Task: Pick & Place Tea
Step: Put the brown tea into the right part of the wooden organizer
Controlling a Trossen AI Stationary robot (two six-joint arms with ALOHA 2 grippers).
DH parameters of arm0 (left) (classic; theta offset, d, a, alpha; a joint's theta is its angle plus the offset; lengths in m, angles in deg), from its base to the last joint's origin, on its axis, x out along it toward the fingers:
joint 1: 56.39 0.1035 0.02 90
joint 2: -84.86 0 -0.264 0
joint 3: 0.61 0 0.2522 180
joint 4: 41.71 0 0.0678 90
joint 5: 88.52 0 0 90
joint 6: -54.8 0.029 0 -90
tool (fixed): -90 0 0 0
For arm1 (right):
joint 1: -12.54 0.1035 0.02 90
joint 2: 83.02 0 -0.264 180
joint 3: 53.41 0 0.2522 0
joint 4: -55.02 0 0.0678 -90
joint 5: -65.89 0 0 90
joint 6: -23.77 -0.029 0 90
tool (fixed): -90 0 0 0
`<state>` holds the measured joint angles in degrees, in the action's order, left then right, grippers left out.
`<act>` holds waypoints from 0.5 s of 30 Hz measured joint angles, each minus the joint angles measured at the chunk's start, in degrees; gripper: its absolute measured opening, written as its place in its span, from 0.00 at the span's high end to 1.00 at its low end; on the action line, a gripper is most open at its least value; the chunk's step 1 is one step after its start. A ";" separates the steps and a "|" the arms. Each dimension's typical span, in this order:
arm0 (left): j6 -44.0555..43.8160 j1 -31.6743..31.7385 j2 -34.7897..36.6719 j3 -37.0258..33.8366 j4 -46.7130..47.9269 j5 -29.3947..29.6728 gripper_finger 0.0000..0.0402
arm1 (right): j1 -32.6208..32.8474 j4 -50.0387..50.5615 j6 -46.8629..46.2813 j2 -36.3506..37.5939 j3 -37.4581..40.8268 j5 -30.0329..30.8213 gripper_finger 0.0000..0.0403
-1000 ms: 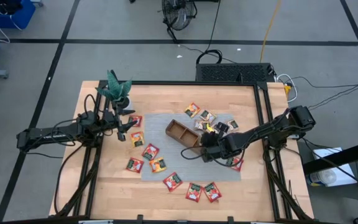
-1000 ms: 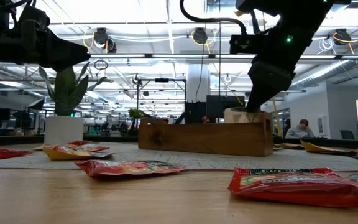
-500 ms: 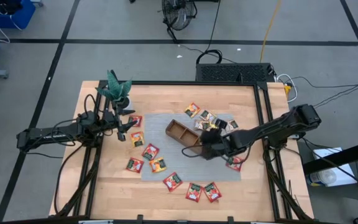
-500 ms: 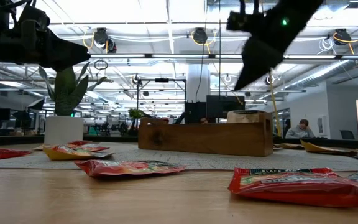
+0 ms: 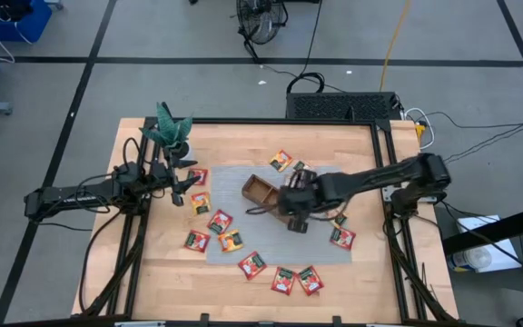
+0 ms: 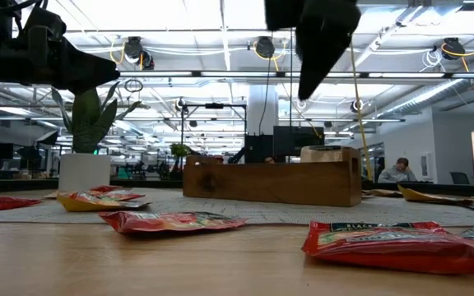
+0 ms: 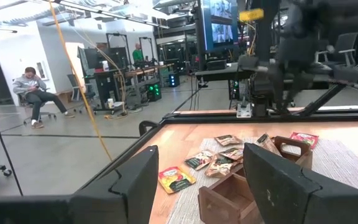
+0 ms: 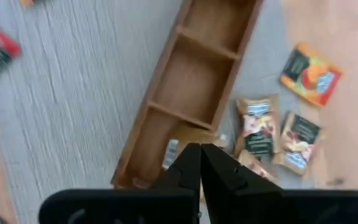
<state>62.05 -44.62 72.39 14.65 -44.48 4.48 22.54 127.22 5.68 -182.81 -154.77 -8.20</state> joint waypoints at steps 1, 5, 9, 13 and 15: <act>0.00 -0.02 -0.02 0.00 0.00 0.00 0.42 | -0.12 1.40 0.66 -1.66 -0.95 -1.15 1.00; 0.00 0.00 -0.01 0.00 0.00 -0.02 0.42 | -0.24 2.27 2.91 -6.34 -0.97 -3.89 1.00; 0.00 -0.01 0.00 0.00 0.00 -0.04 0.42 | -0.26 0.47 4.57 -9.45 -0.96 -3.92 1.00; 0.00 0.00 0.00 0.00 -0.01 -0.03 0.42 | -0.26 -0.80 5.72 -11.17 -0.96 -3.97 1.00; 0.00 -0.02 -0.01 0.00 0.00 -0.04 0.42 | -0.26 -0.72 5.99 -11.95 -0.96 -3.99 1.00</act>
<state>62.05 -44.64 72.38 14.65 -44.48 4.44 22.27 126.50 11.67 -194.75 -155.73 -12.19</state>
